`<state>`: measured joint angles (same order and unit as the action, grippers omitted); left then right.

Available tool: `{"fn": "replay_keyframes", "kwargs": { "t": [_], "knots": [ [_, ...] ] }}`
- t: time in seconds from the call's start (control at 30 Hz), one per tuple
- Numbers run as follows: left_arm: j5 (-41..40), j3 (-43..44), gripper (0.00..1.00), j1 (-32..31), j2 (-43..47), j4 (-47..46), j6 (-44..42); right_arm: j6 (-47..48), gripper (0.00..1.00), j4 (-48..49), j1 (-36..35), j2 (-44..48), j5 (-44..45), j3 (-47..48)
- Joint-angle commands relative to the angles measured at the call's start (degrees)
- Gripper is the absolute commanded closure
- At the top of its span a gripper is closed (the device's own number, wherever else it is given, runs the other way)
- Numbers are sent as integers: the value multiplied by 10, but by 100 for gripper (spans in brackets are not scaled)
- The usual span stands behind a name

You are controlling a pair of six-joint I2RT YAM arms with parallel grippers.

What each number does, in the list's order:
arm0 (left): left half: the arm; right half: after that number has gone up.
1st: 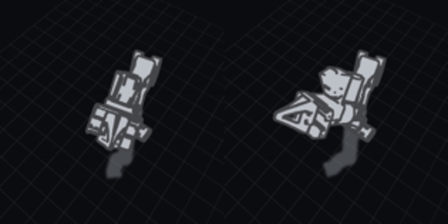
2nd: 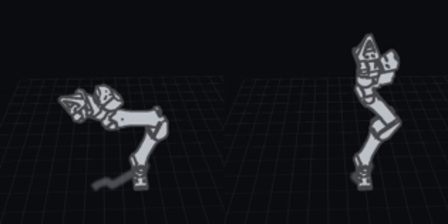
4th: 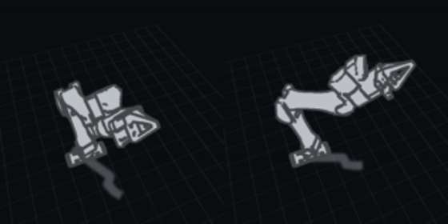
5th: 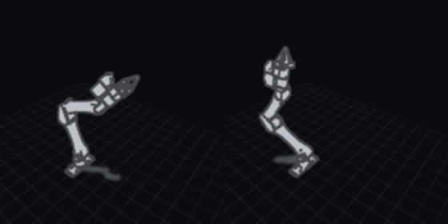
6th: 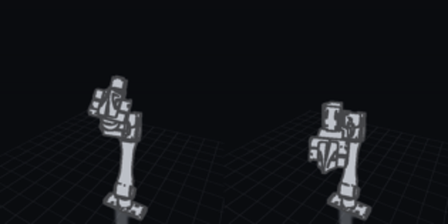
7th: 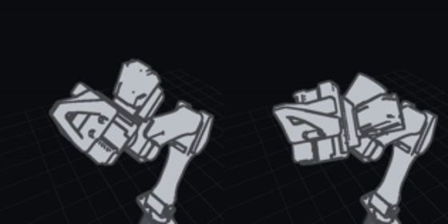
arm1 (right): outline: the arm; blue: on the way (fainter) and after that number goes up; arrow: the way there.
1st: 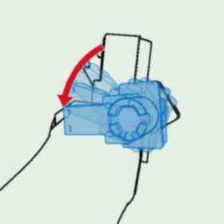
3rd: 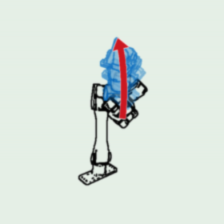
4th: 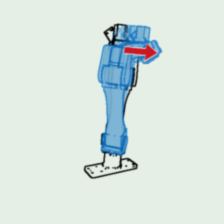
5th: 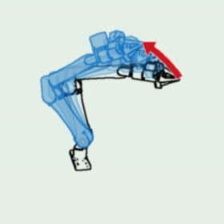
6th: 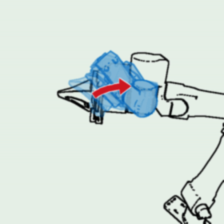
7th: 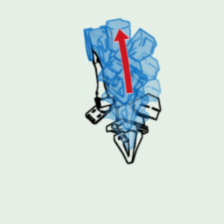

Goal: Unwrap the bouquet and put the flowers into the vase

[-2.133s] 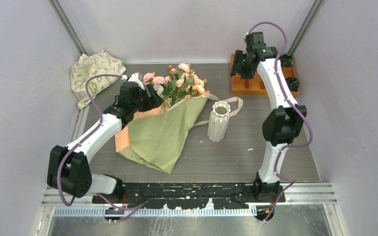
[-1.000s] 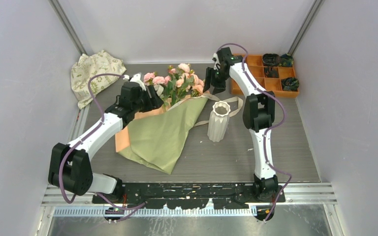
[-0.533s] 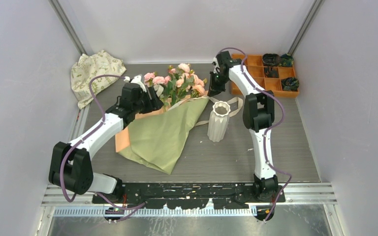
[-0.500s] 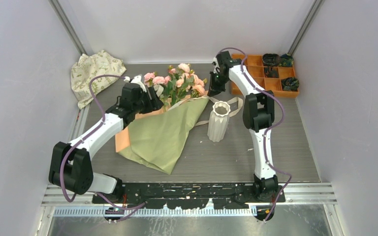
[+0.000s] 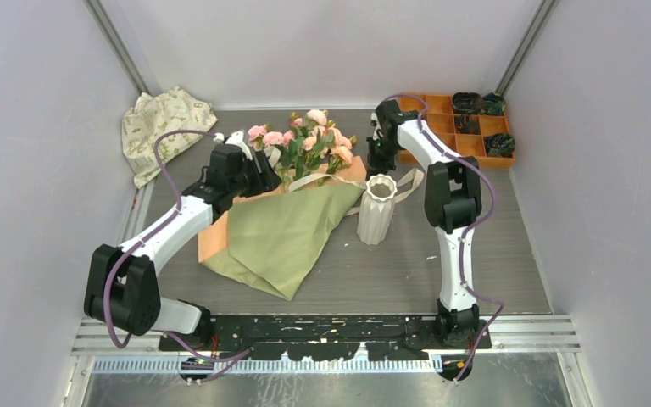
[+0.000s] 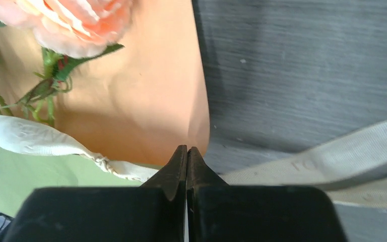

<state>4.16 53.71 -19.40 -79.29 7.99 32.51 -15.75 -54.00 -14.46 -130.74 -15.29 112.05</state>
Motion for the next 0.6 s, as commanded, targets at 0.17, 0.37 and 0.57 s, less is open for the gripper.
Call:
{"fn": "replay_keyframes", "kwargs": {
  "t": [0.17, 0.37, 0.57],
  "knots": [
    [0, -7, 37, 0, 3, -20, -11, 7, 89, -3, 12, 107, 91, -39],
    [5, -8, 37, 0, -4, -25, -8, -9, 42, 24, 13, 132, 25, -77],
    [2, -12, 37, 0, 3, -24, -9, -20, 29, 52, 12, 127, -43, -102]
  ]
}}
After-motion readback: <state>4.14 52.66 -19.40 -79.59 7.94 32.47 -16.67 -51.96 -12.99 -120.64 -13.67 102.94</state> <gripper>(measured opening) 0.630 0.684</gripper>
